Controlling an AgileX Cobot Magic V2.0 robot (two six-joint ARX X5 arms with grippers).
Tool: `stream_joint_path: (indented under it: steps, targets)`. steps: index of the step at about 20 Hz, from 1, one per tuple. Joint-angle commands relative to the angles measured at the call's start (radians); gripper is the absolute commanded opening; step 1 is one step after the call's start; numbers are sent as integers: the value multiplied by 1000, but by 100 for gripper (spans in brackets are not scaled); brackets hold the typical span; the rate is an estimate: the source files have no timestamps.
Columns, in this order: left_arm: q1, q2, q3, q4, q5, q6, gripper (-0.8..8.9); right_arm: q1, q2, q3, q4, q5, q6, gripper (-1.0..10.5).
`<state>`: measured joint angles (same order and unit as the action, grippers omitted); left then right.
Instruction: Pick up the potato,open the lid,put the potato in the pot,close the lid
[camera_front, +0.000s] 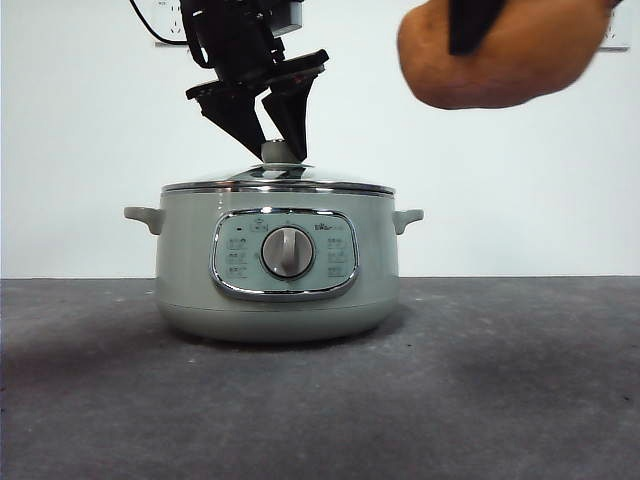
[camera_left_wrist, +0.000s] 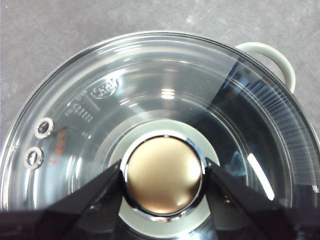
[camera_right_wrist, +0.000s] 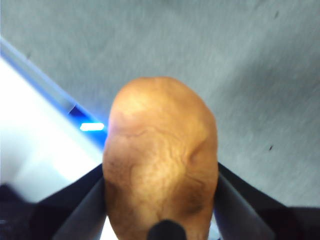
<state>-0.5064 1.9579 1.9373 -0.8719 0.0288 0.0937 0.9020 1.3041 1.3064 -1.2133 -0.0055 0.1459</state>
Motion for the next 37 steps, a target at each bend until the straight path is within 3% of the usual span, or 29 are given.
stream_joint_path:
  steps: [1, 3, 6, 11, 14, 23, 27, 37]
  targets:
    - [-1, 7, 62, -12, 5, 4, -12, 0, 0, 0, 25, 74, 13, -11]
    - [-1, 7, 125, -56, 5, 5, -12, 0, 0, 0, 42, 143, 36, -11]
    - [-1, 7, 231, -119, 3, 18, -12, -25, 1, 2, 74, 143, 39, -11]
    - [55, -2, 341, -165, 3, 35, -12, -131, 79, 95, 134, 54, 37, -11]
    - [118, -2, 377, -190, 3, 42, -12, -183, 221, 245, 137, -13, 11, -11]
    - [356, -10, 378, -190, 5, 72, -12, -198, 816, 897, 72, -21, -60, -11]
    - [426, -10, 378, -196, 5, 72, -12, -210, 1011, 1075, 69, -13, -90, -8]
    - [500, -10, 378, -206, 35, 75, -12, -242, 1141, 1112, 102, -8, -98, 1]
